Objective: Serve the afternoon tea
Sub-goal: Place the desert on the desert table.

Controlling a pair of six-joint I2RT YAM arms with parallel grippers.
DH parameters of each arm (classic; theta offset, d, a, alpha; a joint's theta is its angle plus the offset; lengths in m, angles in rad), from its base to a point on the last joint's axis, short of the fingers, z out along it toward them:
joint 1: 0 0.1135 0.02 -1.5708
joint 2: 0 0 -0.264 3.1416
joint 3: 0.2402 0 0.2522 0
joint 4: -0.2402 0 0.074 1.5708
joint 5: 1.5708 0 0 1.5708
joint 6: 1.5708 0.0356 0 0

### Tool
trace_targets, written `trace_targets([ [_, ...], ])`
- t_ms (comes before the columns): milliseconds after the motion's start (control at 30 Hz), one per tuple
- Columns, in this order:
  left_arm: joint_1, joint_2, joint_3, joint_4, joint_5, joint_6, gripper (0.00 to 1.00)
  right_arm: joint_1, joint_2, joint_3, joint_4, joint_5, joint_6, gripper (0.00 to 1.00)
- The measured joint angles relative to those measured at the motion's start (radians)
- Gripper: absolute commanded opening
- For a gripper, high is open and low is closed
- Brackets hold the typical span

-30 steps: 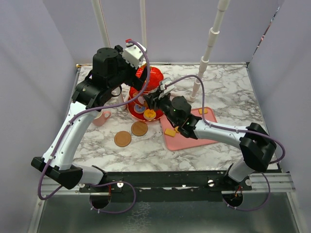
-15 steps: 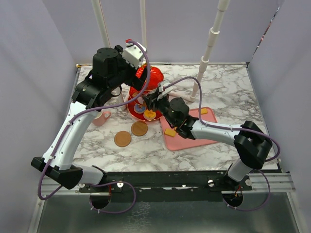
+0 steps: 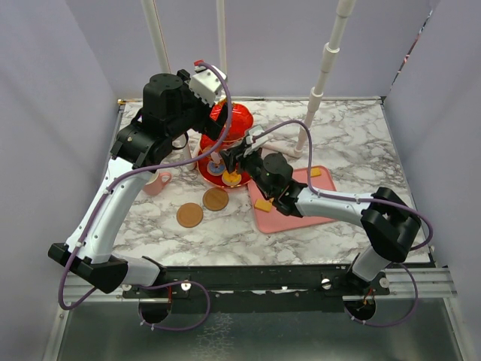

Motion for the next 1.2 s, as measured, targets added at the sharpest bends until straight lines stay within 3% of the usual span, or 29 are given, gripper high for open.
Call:
trace_targets([
  [1200, 0.0, 0.0, 0.003, 0.0, 0.001, 0.0, 0.99, 0.0, -0.011, -0.069, 0.131, -0.013, -0.005, 0.64],
])
